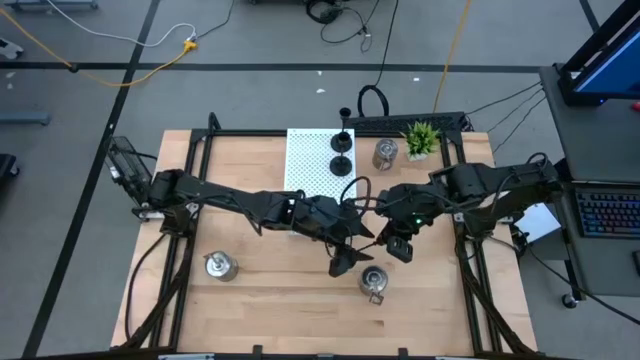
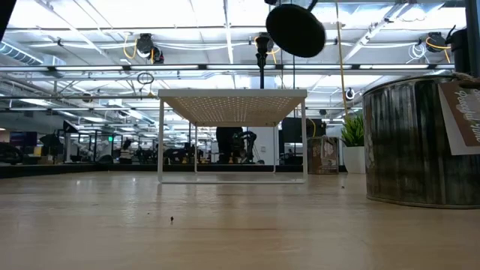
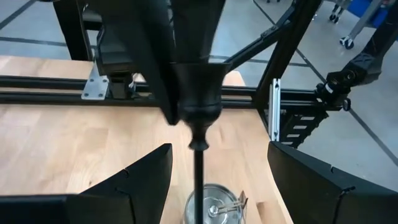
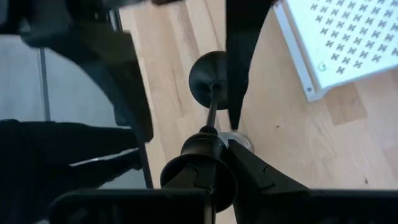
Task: Pick & Place candle stick holders
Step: Put the black candle holder on the shelf aligned with the other black candle holder
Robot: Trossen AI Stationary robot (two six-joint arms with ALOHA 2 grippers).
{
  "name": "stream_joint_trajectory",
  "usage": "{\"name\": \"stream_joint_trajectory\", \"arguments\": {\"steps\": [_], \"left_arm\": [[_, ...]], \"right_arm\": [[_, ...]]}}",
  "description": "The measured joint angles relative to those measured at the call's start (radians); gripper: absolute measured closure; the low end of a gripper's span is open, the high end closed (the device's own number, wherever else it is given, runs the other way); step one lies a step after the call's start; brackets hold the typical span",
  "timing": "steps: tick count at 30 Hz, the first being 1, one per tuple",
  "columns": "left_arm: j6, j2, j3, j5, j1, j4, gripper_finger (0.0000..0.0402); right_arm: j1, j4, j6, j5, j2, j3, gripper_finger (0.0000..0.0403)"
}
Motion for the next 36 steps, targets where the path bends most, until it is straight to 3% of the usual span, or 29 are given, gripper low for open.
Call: {"name": "stream_joint_trajectory", "arguments": {"steps": [13, 19, 27, 36], "left_arm": [[-0.041, 0.018, 0.0, 0.001, 0.003, -0.036, 0.0143], [-0.055, 0.018, -0.001, 0.004, 0.006, -0.049, 0.0218], [-0.073, 0.017, -0.001, 0.075, 0.027, -0.05, 0.038], [-0.07, 0.016, -0.001, 0.098, 0.03, -0.1, 0.0392]], "right_arm": [[-0.006, 0.055, -0.03, -0.002, -0.001, 0.0, 0.0391], [-0.006, 0.057, -0.027, -0.003, -0.001, 0.0, 0.0391], [-0.005, 0.055, -0.026, -0.001, -0.001, 0.0, 0.0391], [-0.005, 0.034, -0.026, 0.004, -0.001, -0.005, 0.0356]]}}
